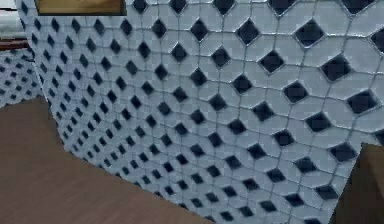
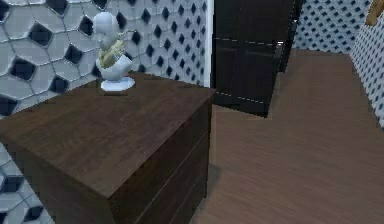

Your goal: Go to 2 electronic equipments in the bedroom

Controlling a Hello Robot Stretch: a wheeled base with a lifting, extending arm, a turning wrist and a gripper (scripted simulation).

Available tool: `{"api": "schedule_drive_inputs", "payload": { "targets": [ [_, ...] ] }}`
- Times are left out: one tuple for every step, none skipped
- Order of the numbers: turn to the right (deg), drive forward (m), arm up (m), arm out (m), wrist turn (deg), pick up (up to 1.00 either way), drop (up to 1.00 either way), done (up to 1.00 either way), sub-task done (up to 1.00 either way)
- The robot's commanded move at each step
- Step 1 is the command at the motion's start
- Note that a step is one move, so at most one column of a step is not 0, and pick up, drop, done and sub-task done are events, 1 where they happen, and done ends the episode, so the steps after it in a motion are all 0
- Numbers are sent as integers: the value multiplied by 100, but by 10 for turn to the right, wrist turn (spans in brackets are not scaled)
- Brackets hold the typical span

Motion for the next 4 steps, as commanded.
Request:
{"api": "schedule_drive_inputs", "payload": {
  "targets": [
    [-390, 0, 0, 0, 0, 0, 0, 0, 0],
    [0, 100, 0, 0, 0, 0, 0, 0, 0],
    [0, 100, 0, 0, 0, 0, 0, 0, 0],
    [-60, 0, 0, 0, 0, 0, 0, 0, 0]
  ]
}}
